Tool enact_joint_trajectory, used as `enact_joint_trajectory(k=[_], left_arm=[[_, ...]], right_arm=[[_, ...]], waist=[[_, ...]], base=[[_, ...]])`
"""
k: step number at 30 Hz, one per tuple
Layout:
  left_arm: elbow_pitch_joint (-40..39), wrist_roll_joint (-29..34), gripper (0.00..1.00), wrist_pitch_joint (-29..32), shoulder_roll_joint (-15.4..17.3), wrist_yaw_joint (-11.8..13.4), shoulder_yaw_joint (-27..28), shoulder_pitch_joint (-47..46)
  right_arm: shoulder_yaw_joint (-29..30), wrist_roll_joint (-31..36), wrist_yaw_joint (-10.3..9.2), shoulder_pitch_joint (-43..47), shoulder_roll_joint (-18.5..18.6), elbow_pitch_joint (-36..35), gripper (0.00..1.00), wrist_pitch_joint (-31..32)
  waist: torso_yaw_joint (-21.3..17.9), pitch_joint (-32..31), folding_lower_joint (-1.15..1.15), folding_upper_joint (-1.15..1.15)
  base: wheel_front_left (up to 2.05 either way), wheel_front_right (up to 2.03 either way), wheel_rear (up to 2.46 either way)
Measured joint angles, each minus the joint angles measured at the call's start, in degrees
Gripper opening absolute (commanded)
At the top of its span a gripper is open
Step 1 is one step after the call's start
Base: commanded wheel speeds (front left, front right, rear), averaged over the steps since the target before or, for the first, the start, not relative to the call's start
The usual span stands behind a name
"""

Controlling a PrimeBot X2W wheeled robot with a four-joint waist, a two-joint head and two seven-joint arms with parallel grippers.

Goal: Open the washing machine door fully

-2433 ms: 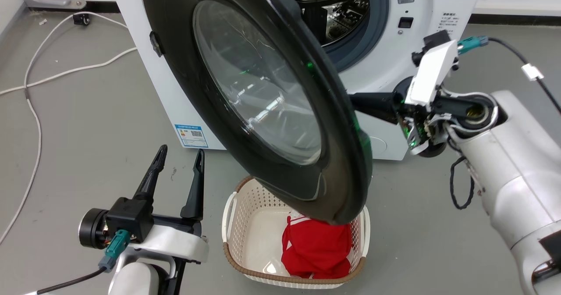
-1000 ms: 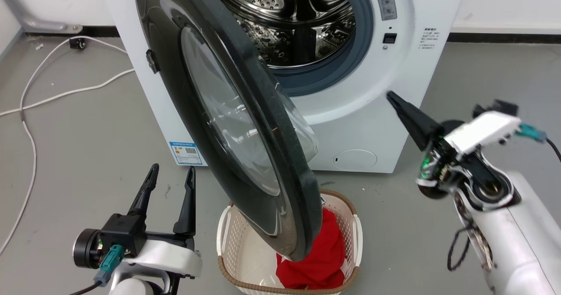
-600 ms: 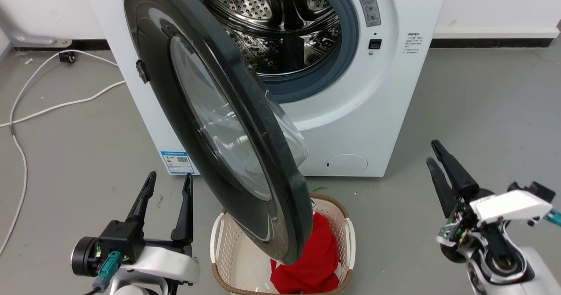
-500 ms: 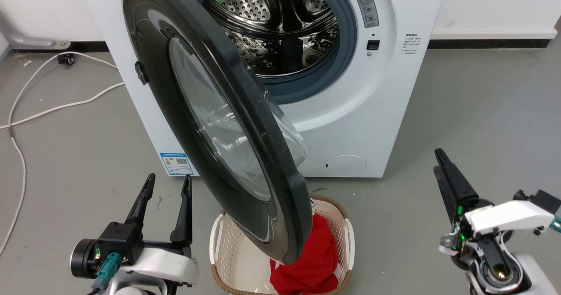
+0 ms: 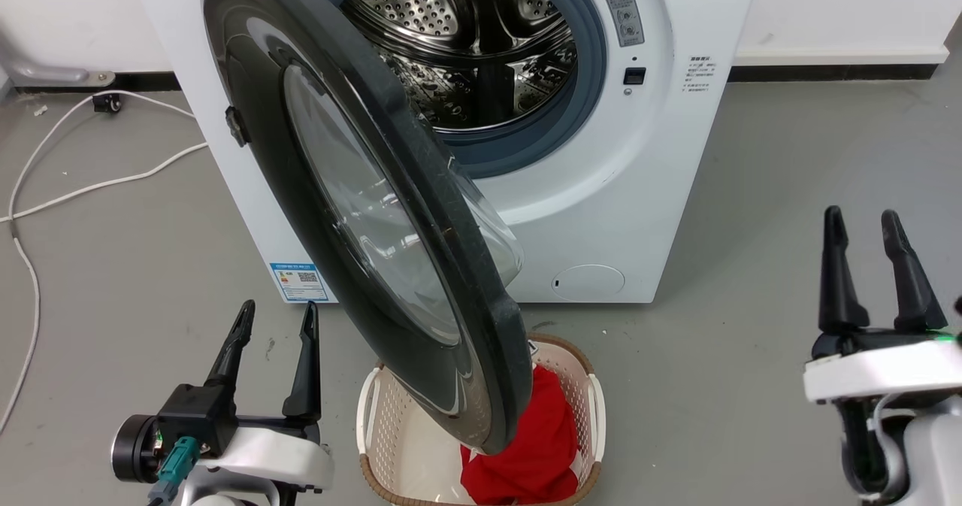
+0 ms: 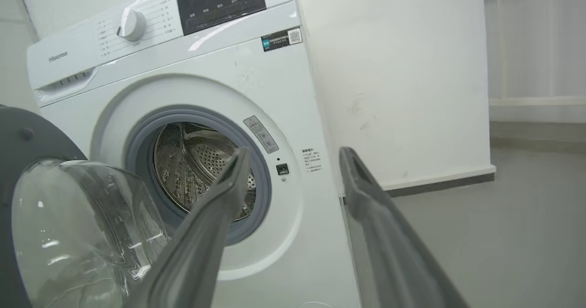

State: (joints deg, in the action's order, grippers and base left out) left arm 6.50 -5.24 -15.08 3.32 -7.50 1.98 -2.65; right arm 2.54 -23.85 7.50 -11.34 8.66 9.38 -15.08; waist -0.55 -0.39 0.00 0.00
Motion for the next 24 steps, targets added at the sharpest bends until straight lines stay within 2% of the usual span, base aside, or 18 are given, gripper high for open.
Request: enact_joint_trajectory(k=[4, 9, 13, 24], left_arm=[[-0.04, 0.04, 1.00, 0.00, -0.02, 0.00, 0.02, 0.00], [-0.03, 0.44, 1.00, 0.01, -0.04, 0.00, 0.01, -0.04], [-0.02, 0.53, 1.00, 0.01, -0.02, 0.00, -0.02, -0.13], [0.04, 0.60, 1.00, 0.01, 0.16, 0.00, -0.15, -0.21]], right_arm=[[0.73, 13.06, 0.00, 3.57, -3.57, -6.16, 1.00, 0.03], [0.10, 21.20, 0.00, 8.07, -5.31, -9.14, 1.00, 1.52], [-0.24, 22.53, 0.00, 10.34, -5.58, -7.16, 1.00, 2.03], [-1.92, 19.68, 0.01, 10.34, -5.69, -2.86, 1.00, 1.14]], waist=[[0.03, 0.10, 0.00, 0.00], [0.16, 0.20, 0.00, 0.00], [0.24, 0.29, 0.00, 0.00], [0.06, 0.44, 0.00, 0.00]], base=[[0.00, 0.00, 0.00], [0.00, 0.00, 0.00], [0.00, 0.00, 0.00], [0.00, 0.00, 0.00]])
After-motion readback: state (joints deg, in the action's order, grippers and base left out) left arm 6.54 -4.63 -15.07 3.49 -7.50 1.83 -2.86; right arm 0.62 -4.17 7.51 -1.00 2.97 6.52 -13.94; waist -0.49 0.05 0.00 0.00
